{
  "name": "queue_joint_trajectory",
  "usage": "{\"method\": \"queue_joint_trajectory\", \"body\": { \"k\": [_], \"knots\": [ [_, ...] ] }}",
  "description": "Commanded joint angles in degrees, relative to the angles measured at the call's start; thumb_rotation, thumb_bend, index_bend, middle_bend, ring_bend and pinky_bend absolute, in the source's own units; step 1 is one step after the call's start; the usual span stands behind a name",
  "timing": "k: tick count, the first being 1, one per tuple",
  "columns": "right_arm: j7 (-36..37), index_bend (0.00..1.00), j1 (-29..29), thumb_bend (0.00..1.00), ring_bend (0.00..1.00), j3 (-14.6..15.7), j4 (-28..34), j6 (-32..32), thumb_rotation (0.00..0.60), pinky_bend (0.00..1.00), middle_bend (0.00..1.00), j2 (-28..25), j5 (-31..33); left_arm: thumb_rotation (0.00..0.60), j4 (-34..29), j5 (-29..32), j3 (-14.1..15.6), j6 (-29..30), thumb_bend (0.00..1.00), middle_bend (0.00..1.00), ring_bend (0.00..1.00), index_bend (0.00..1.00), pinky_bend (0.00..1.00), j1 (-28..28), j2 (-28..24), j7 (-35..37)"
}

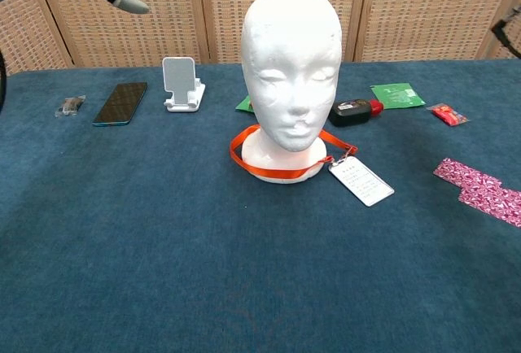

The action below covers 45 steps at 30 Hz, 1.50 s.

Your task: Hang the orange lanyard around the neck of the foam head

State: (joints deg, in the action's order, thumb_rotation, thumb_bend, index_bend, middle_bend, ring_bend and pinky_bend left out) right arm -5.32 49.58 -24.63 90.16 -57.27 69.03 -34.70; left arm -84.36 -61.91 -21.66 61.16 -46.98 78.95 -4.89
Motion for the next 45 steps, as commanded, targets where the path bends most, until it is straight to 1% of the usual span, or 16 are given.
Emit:
{"method": "queue_joint_trajectory", "body": {
  "k": [1, 2, 3, 4, 5, 6, 9, 10, 11, 13, 16, 20, 23, 29, 38, 45],
  "knots": [
    [-0.94, 0.13, -2.48, 0.26, 0.07, 2.01, 1.83, -1.06, 0.600, 0.00, 0.21, -2.29, -1.63, 0.600, -2.30, -1.77, 1.63, 2.13, 0.08, 0.00, 0.00, 0.00, 0.00, 2.56, -2.74, -0.04],
    [-1.34, 0.13, -3.28, 0.29, 0.13, 2.71, 2.28, -1.59, 0.600, 0.01, 0.28, -2.85, -2.19, 0.600, -3.08, -2.24, 2.24, 2.82, 0.08, 0.00, 0.00, 0.00, 0.00, 3.49, -3.72, -0.35],
    [-1.87, 0.13, -4.06, 0.34, 0.24, 3.46, 2.69, -2.24, 0.600, 0.06, 0.37, -3.34, -2.82, 0.600, -3.95, -2.62, 2.89, 3.55, 0.08, 0.00, 0.00, 0.00, 0.00, 4.45, -4.72, -0.82],
    [-2.24, 0.13, -4.58, 0.40, 0.34, 3.98, 2.94, -2.77, 0.600, 0.15, 0.46, -3.60, -3.31, 0.600, -4.57, -2.87, 3.34, 4.02, 0.08, 0.00, 0.00, 0.00, 0.00, 5.11, -5.39, -1.14],
    [-2.78, 0.12, -5.37, 0.43, 0.41, 4.76, 3.37, -3.59, 0.600, 0.24, 0.51, -3.91, -4.03, 0.600, -5.56, -3.16, 3.97, 4.79, 0.08, 0.00, 0.00, 0.00, 0.00, 6.13, -6.39, -1.57],
    [-3.10, 0.12, -5.91, 0.49, 0.49, 5.28, 3.69, -4.12, 0.600, 0.38, 0.57, -4.09, -4.49, 0.600, -6.21, -3.30, 4.36, 5.36, 0.08, 0.00, 0.00, 0.00, 0.00, 6.81, -7.02, -1.92],
    [-5.33, 0.11, -8.59, 0.64, 0.63, 8.05, 5.09, -7.87, 0.600, 0.68, 0.70, -3.99, -6.10, 0.600, -9.27, -2.89, 6.27, 9.15, 0.09, 0.00, 0.00, 0.00, 0.00, 10.41, -9.58, -5.46],
    [-6.72, 0.11, -9.55, 0.69, 0.65, 9.38, 5.56, -9.39, 0.600, 0.73, 0.72, -3.62, -6.61, 0.600, -10.58, -2.08, 6.96, 11.13, 0.09, 0.00, 0.00, 0.00, 0.00, 11.98, -10.33, -7.57],
    [-9.32, 0.11, -11.32, 0.71, 0.66, 12.71, 7.09, -11.07, 0.600, 0.76, 0.73, -3.27, -8.70, 0.600, -14.16, -1.24, 8.85, 15.34, 0.09, 0.00, 0.00, 0.00, 0.00, 15.73, -11.96, -10.25],
    [-10.22, 0.11, -12.65, 0.76, 0.70, 14.54, 8.59, -11.78, 0.600, 0.82, 0.75, -3.14, -10.66, 0.600, -17.78, -1.40, 10.28, 18.06, 0.09, 0.00, 0.00, 0.00, 0.00, 18.45, -13.56, -11.51],
    [-11.41, 0.12, -13.93, 0.80, 0.74, 17.44, 10.72, -10.04, 0.600, 0.87, 0.79, -3.75, -13.50, 0.600, -20.71, -1.67, 12.38, 20.34, 0.09, 0.00, 0.00, 0.00, 0.00, 22.04, -15.47, -11.26],
    [-13.06, 0.14, -15.40, 0.84, 0.77, 21.81, 11.35, -8.30, 0.600, 0.92, 0.82, -3.33, -20.23, 0.600, -20.46, -3.93, 15.38, 23.71, 0.09, 0.00, 0.00, 0.00, 0.00, 27.00, -15.81, -8.47],
    [-13.58, 0.15, -15.69, 0.86, 0.77, 22.95, 11.40, -7.11, 0.600, 0.93, 0.82, -2.61, -22.17, 0.600, -19.71, -5.21, 16.57, 24.52, 0.09, 0.00, 0.00, 0.00, 0.00, 28.96, -15.63, -6.52],
    [-15.30, 0.17, -13.97, 0.87, 0.78, 23.74, 10.66, -1.78, 0.600, 0.93, 0.83, 0.46, -23.42, 0.600, -17.57, -7.76, 18.20, 24.94, 0.09, 0.00, 0.00, 0.00, 0.00, 31.64, -15.50, -3.99],
    [-20.78, 0.20, -9.62, 0.88, 0.78, 23.05, 6.27, 5.10, 0.600, 0.93, 0.83, 7.99, -17.55, 0.600, -16.34, -8.99, 17.04, 24.28, 0.09, 0.00, 0.00, 0.00, 0.00, 32.75, -15.81, -2.53],
    [-24.70, 0.22, -7.06, 0.88, 0.78, 22.41, 1.63, 6.13, 0.600, 0.93, 0.83, 13.53, -14.21, 0.600, -15.70, -8.94, 16.30, 22.96, 0.09, 0.00, 0.00, 0.00, 0.00, 33.09, -15.94, -2.06]
  ]
}}
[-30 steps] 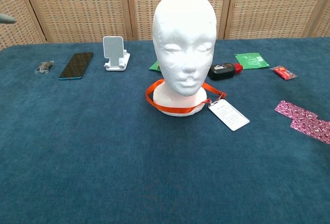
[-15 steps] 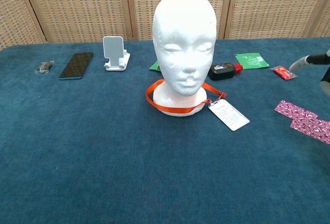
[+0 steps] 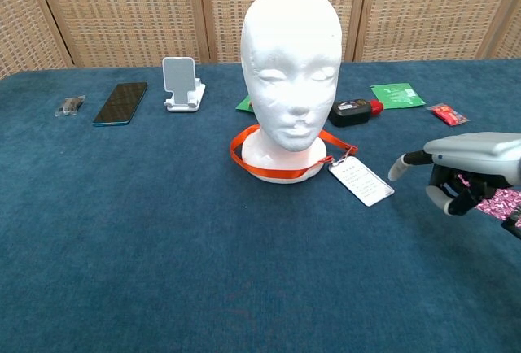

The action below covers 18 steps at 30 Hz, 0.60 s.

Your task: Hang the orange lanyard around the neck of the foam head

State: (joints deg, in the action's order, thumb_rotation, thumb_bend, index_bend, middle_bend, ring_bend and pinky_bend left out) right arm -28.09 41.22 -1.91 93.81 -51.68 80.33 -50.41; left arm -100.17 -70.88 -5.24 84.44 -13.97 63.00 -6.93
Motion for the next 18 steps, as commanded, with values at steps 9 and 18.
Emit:
{"method": "queue_joint_trajectory", "body": {
  "k": [9, 18],
  "knots": [
    [-6.74, 0.31, 3.57, 0.88, 0.78, 0.29, -4.14, 1.46, 0.600, 0.93, 0.84, 5.25, 7.20, 0.600, -0.11, -0.65, -0.31, -1.69, 0.10, 0.00, 0.00, 0.00, 0.00, 0.28, 0.10, -0.60],
    [-8.85, 0.36, 4.28, 0.89, 0.78, 4.12, 6.10, 3.00, 0.600, 0.93, 0.84, 0.56, 5.67, 0.600, -0.52, -1.25, -0.61, -2.51, 0.10, 0.00, 0.00, 0.00, 0.00, 0.47, 0.43, -1.40]
  ]
}}
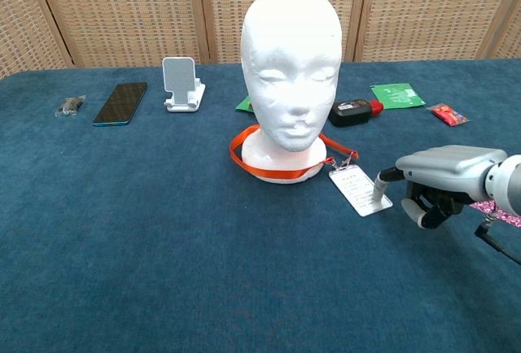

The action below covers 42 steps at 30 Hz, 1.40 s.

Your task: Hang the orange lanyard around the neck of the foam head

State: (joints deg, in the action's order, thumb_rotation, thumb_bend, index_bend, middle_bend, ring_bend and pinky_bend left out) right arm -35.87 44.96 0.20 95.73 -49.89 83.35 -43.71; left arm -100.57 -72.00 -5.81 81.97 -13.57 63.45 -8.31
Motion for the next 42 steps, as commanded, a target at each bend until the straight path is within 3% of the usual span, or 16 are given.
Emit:
{"method": "queue_joint_trajectory", "body": {
  "k": [1, 14, 28, 37, 42],
  "knots": [
    [-1.27, 0.36, 0.67, 0.89, 0.78, 2.30, 4.74, 1.38, 0.600, 0.93, 0.84, -2.78, -1.05, 0.600, -0.16, -0.18, -0.06, -0.05, 0.10, 0.00, 0.00, 0.00, 0.00, 0.11, -0.02, -0.04],
    [-5.12, 0.36, 3.24, 0.89, 0.78, 8.42, 14.37, 4.02, 0.600, 0.93, 0.84, -5.85, -4.22, 0.600, -0.54, -0.67, -0.61, -0.48, 0.10, 0.00, 0.00, 0.00, 0.00, 0.63, -0.29, 0.36],
    [-5.99, 0.37, 4.78, 0.89, 0.78, 12.28, 19.22, 4.58, 0.600, 0.93, 0.84, -8.40, -7.11, 0.600, -0.80, -1.21, -0.96, -0.73, 0.10, 0.00, 0.00, 0.00, 0.00, 0.98, -0.36, 0.26],
    [1.87, 0.37, 0.96, 0.89, 0.78, 8.72, 20.38, -2.94, 0.600, 0.93, 0.84, -13.51, -22.93, 0.600, -0.72, -1.43, -1.22, -0.76, 0.10, 0.00, 0.00, 0.00, 0.00, 1.25, -0.34, 0.36],
    [9.33, 0.38, -2.80, 0.89, 0.78, 9.48, 17.59, -7.27, 0.600, 0.93, 0.84, -18.63, -33.03, 0.600, -0.58, -1.69, -1.22, -0.71, 0.10, 0.00, 0.00, 0.00, 0.00, 1.43, -0.17, 0.27]
  ]
}}
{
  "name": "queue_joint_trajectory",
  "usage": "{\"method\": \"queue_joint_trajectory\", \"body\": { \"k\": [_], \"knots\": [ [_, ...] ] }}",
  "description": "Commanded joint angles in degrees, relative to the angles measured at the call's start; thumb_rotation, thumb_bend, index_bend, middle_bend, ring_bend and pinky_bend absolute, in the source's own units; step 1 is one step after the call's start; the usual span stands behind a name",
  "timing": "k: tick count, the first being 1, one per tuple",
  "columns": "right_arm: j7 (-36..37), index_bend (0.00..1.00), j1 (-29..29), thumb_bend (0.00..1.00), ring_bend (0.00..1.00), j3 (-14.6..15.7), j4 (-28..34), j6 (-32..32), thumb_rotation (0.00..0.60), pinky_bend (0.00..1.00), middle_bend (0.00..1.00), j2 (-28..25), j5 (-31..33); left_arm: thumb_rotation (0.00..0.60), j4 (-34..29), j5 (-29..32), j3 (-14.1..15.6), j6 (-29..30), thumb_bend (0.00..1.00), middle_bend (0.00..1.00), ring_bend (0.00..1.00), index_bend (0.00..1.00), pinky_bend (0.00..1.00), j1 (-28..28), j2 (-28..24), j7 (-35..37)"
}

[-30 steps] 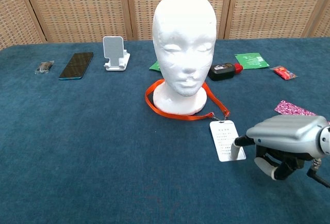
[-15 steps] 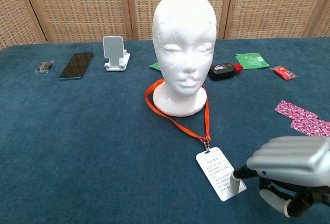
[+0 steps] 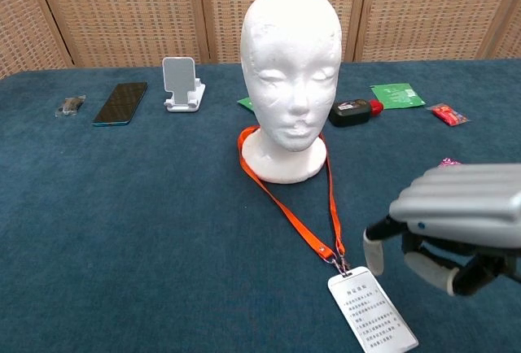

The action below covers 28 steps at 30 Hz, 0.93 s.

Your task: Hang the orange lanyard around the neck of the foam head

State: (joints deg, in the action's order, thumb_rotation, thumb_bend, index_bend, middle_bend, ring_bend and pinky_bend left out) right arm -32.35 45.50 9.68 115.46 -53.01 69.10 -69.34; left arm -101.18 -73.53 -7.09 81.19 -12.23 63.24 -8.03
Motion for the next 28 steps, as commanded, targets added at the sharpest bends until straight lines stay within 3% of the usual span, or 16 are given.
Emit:
{"method": "queue_joint_trajectory", "body": {
  "k": [1, 9, 11, 12, 13, 14, 15, 16, 18, 28],
  "knots": [
    [7.02, 0.38, -4.10, 0.89, 0.78, 0.41, -3.16, -5.08, 0.600, 0.93, 0.84, -5.21, -9.48, 0.600, 0.04, -0.33, 0.09, 0.17, 0.10, 0.00, 0.00, 0.00, 0.00, 0.14, 0.06, -0.02],
    [15.55, 0.39, -10.38, 0.88, 0.77, 2.11, -12.32, -14.89, 0.600, 0.93, 0.83, -8.41, -20.81, 0.600, -0.14, -1.67, 0.55, 1.36, 0.10, 0.00, 0.00, 0.00, 0.00, 0.94, 0.33, -0.15],
    [17.59, 0.35, -12.55, 0.75, 0.73, 1.52, -15.75, -19.18, 0.600, 0.89, 0.78, -8.20, -22.52, 0.600, -0.01, -2.20, 0.84, 1.70, 0.09, 0.00, 0.00, 0.00, 0.00, 1.23, 0.44, -0.14],
    [18.63, 0.30, -13.86, 0.58, 0.67, 1.00, -17.80, -21.65, 0.600, 0.82, 0.70, -7.78, -23.08, 0.600, 0.14, -2.57, 1.06, 1.94, 0.06, 0.00, 0.00, 0.00, 0.00, 1.44, 0.52, -0.07],
    [19.35, 0.22, -15.38, 0.36, 0.56, 0.20, -19.84, -24.30, 0.600, 0.68, 0.57, -7.32, -22.85, 0.600, 0.30, -2.98, 1.29, 2.20, 0.04, 0.00, 0.00, 0.00, 0.00, 1.68, 0.60, 0.09],
    [19.74, 0.15, -16.28, 0.23, 0.45, -0.25, -20.89, -25.66, 0.600, 0.55, 0.46, -6.95, -22.57, 0.600, 0.46, -3.36, 1.49, 2.39, 0.01, 0.00, 0.00, 0.00, 0.00, 1.85, 0.63, 0.24],
    [20.13, 0.07, -18.29, 0.08, 0.26, -1.33, -22.21, -28.06, 0.600, 0.33, 0.27, -6.37, -20.73, 0.600, 0.79, -4.02, 1.83, 2.72, 0.00, 0.00, 0.00, 0.00, 0.00, 2.17, 0.69, 0.63],
    [21.45, 0.02, -20.94, 0.01, 0.11, -2.74, -21.68, -29.99, 0.600, 0.14, 0.12, -6.46, -15.70, 0.600, 1.44, -4.96, 2.41, 3.43, 0.00, 0.00, 0.00, 0.00, 0.00, 2.75, 0.77, 0.94],
    [22.64, 0.00, -23.00, 0.00, 0.00, -4.24, -20.13, -31.70, 0.600, 0.01, 0.00, -6.21, -12.81, 0.600, 3.02, -6.65, 2.96, 4.76, 0.00, 0.00, 0.00, 0.00, 0.00, 3.50, 1.35, 2.09],
    [23.62, 0.00, -28.94, 0.00, 0.00, -6.28, -23.84, -35.60, 0.600, 0.00, 0.00, -3.13, -11.92, 0.600, 6.23, -8.26, 3.57, 7.00, 0.00, 0.00, 0.00, 0.00, 0.00, 5.69, 1.91, 5.37]
  ]
}}
